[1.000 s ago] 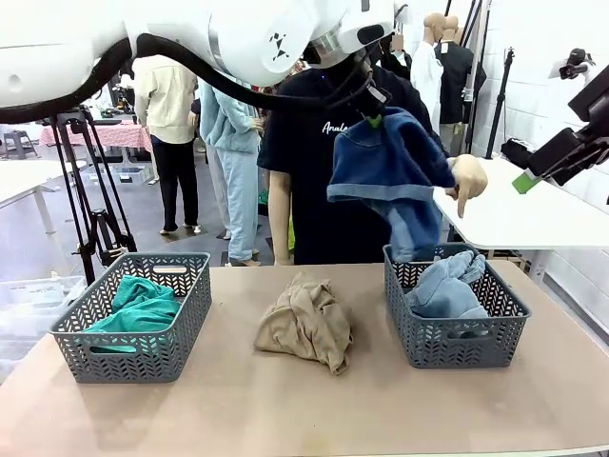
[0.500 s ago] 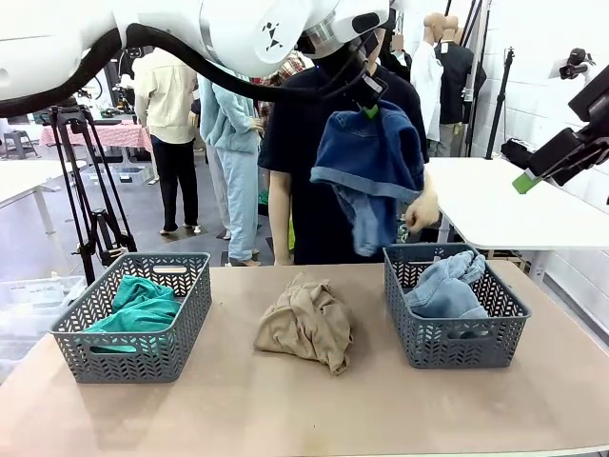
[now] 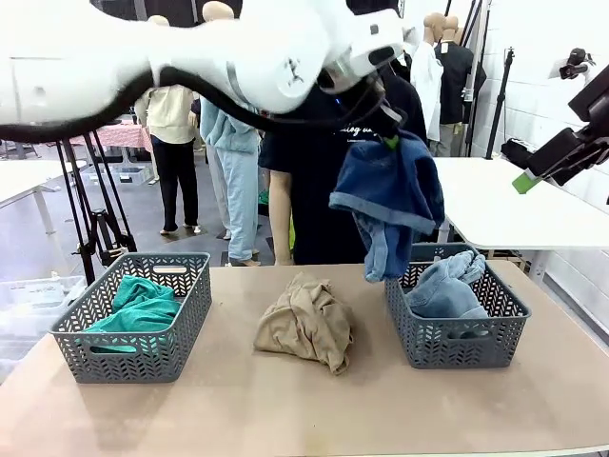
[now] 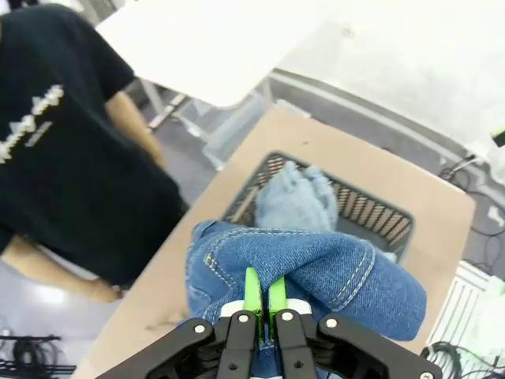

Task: Sort the tops and bottoms.
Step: Sort the clothes according to human instructions, then lift clothes from the center of the table with your right hand.

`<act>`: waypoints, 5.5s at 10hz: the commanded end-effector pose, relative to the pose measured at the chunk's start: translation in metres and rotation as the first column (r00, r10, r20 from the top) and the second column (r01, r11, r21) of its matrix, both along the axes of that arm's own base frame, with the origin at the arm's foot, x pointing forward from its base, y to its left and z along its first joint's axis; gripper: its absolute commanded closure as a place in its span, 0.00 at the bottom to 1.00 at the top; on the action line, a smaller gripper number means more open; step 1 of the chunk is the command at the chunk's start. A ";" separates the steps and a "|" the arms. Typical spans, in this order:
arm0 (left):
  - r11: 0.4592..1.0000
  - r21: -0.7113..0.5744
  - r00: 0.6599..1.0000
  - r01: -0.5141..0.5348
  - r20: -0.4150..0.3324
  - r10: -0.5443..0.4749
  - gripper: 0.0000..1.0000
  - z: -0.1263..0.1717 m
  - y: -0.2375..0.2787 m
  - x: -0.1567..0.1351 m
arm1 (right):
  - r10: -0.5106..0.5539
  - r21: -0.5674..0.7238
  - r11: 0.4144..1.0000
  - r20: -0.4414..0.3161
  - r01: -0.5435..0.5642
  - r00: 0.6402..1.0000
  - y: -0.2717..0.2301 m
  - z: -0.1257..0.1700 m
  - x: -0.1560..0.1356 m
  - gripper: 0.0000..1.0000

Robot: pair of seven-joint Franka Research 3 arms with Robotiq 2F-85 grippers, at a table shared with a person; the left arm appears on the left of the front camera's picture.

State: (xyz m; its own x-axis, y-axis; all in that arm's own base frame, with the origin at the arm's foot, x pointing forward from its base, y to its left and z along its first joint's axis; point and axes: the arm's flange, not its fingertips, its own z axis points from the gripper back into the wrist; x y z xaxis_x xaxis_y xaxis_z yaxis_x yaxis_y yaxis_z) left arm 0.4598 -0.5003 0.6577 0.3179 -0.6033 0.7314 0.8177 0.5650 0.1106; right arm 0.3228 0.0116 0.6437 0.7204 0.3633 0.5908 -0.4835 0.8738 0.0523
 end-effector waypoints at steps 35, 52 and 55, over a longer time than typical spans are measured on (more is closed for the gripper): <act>0.981 -0.043 0.935 0.188 -0.299 -0.192 0.81 -0.258 -0.095 0.057 | -0.001 -0.010 1.000 -0.010 0.000 1.000 0.001 0.001 0.000 0.00; 0.989 -0.095 0.968 0.109 -0.217 -0.128 0.01 -0.187 -0.070 0.062 | -0.001 -0.010 1.000 -0.010 0.000 1.000 0.001 0.001 0.000 0.00; 0.989 -0.095 0.968 0.109 -0.217 -0.128 0.01 -0.187 -0.070 0.062 | -0.001 -0.010 1.000 -0.010 0.000 1.000 0.001 0.001 0.000 0.00</act>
